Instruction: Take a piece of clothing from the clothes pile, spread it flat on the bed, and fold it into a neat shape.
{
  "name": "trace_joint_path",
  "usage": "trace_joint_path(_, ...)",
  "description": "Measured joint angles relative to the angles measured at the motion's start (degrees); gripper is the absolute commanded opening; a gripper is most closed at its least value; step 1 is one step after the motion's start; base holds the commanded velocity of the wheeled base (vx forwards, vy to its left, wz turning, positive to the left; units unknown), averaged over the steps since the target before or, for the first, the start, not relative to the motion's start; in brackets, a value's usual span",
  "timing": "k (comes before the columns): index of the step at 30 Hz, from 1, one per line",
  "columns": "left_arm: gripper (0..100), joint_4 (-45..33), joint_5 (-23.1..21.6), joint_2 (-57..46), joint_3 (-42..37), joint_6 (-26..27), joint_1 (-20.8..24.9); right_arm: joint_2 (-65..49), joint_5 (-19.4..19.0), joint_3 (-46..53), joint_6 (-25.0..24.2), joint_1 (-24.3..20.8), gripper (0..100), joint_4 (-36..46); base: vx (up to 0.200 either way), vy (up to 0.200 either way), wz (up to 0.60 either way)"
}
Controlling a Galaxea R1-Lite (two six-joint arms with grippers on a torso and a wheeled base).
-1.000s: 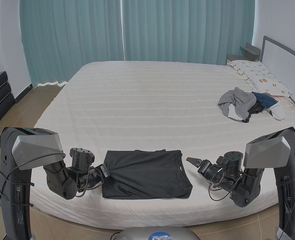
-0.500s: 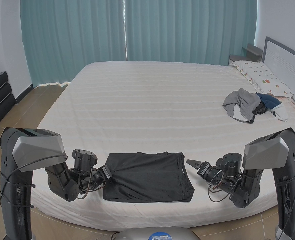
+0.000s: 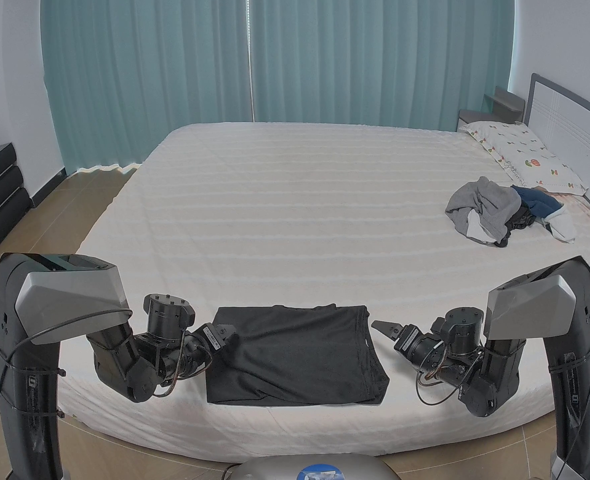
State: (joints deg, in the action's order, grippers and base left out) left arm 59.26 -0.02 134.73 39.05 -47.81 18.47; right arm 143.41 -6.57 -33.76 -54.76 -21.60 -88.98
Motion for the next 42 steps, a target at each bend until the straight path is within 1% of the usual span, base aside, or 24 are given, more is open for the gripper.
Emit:
trace_joint_path(16,100,0.27,0.07,0.22,1.63,0.0,0.07,0.11,0.09,0.4,-0.04,-0.02,100,0.0,0.0,0.0,0.0)
trace_joint_path(20,100,1.5,0.45,0.8,2.84,-0.24,-0.37,0.02,0.15,0.88,-0.04,0.11,100,0.0,0.0,0.0,0.0)
trace_joint_path(23,100,2.24,0.57,1.02,3.06,-1.12,-1.08,-0.16,0.52,1.07,0.22,0.55,100,0.0,0.0,0.0,0.0)
trace_joint_path(25,100,2.99,0.57,0.99,3.12,-3.1,-1.8,-0.39,0.85,1.23,0.46,0.9,100,0.02,0.0,0.0,0.0)
trace_joint_path(28,100,4.18,0.62,0.44,3.23,-5.75,-3.34,-1.43,1.35,2.23,1.99,1.34,100,0.0,0.0,0.0,0.0)
trace_joint_path(31,100,4.93,2.02,-0.48,3.12,-5.69,-4.39,-2.36,2.61,4.16,5.77,1.16,100,0.46,0.0,0.0,0.0)
trace_joint_path(35,100,6.16,6.31,-3.36,2.55,-3.54,-4.83,-4.5,7.23,7.88,9.72,0.71,100,0.07,0.0,0.0,0.0)
trace_joint_path(40,100,7.14,8.95,-7.39,1.46,3.56,-5.19,-9.86,10.67,12.97,13.0,-0.26,100,0.02,0.0,0.0,0.0)
trace_joint_path(42,100,8.05,10.78,-9.2,0.83,6.7,-5.28,-12.98,11.92,15.32,14.73,-1.07,100,0.0,0.0,0.0,0.0)
